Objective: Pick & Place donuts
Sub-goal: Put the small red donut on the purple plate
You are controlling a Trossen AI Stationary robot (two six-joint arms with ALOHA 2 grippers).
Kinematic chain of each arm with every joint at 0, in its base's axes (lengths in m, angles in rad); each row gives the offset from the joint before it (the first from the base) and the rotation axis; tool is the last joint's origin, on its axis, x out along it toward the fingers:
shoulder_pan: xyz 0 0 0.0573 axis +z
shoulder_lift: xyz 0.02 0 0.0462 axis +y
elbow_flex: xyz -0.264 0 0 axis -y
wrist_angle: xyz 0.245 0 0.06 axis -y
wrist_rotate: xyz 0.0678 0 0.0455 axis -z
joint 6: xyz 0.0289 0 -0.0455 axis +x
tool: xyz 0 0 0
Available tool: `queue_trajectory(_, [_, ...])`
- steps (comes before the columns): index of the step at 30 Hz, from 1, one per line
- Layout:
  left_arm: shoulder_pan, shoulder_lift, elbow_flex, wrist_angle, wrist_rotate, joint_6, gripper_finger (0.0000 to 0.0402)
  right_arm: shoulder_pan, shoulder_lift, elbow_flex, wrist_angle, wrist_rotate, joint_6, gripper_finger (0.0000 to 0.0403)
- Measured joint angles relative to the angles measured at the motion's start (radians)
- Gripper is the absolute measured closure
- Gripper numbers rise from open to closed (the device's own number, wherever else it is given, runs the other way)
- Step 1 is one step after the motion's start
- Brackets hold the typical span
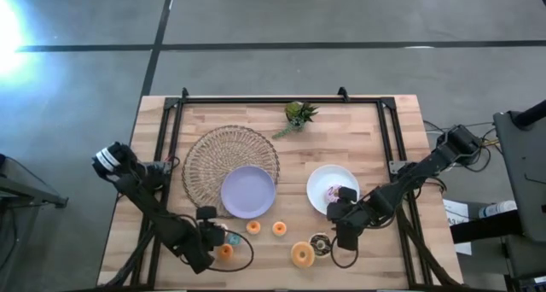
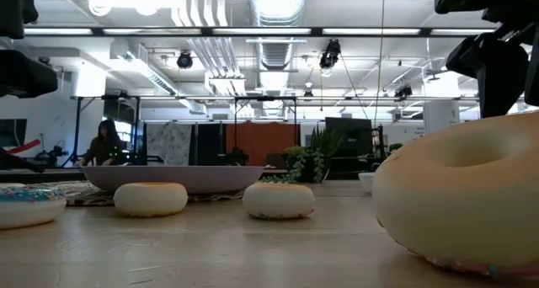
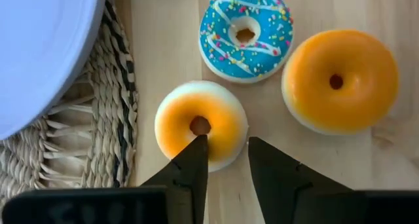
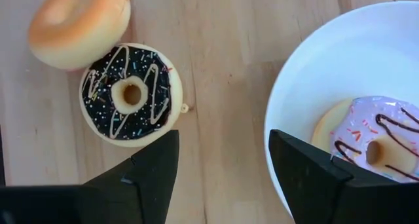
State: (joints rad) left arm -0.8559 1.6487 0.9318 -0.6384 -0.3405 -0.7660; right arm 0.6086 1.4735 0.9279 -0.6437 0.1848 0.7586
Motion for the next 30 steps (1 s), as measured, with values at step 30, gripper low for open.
queue_trajectory(30, [0.204, -0.543, -0.222, 0.426, 0.134, -0.283, 0.0401, -0.225, -0.268, -0.034, -0.115, 0.002, -0.226, 0.0192])
